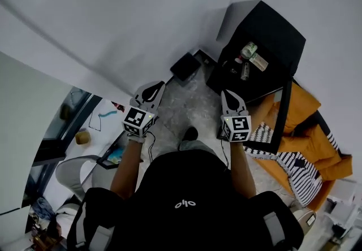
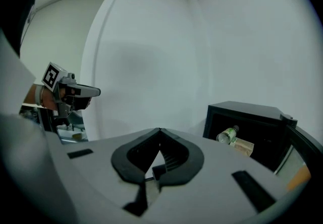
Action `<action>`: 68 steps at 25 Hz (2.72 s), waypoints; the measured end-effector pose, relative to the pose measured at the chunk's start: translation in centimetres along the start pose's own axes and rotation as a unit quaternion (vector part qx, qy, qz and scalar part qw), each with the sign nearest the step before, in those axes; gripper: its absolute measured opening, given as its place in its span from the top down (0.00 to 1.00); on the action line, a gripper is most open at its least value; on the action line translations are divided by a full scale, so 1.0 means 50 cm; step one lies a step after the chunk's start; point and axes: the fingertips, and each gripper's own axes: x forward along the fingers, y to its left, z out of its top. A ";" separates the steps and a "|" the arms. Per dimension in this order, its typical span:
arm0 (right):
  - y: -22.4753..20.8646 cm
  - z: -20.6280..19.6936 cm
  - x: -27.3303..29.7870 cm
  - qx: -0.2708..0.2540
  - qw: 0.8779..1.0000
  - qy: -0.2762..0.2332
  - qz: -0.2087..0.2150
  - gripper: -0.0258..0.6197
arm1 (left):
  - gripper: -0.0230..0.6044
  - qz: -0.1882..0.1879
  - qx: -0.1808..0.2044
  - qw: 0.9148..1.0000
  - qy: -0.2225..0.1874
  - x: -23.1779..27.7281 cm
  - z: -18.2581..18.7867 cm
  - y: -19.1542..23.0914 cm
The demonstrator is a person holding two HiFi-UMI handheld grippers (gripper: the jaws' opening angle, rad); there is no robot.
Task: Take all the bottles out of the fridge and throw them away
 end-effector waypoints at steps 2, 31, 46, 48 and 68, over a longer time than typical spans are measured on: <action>-0.019 0.005 0.019 0.002 1.000 -0.001 -0.011 0.95 | 0.96 -0.012 -0.001 1.000 0.004 0.036 -0.002 0.012; -0.165 0.038 0.106 0.099 0.930 0.017 -0.353 0.95 | 0.96 -0.409 0.030 0.912 0.022 0.528 0.018 0.045; -0.393 -0.071 0.080 0.137 0.913 0.018 -0.384 0.95 | 0.96 -0.444 0.049 0.893 0.045 0.707 -0.007 -0.115; -0.424 -0.089 0.081 0.140 0.913 0.023 -0.382 0.95 | 0.96 -0.447 0.051 0.892 0.048 0.727 -0.009 -0.141; -0.684 -0.289 0.166 0.151 0.934 0.103 -0.306 0.64 | 0.96 -0.413 0.068 0.904 0.081 0.820 -0.045 -0.256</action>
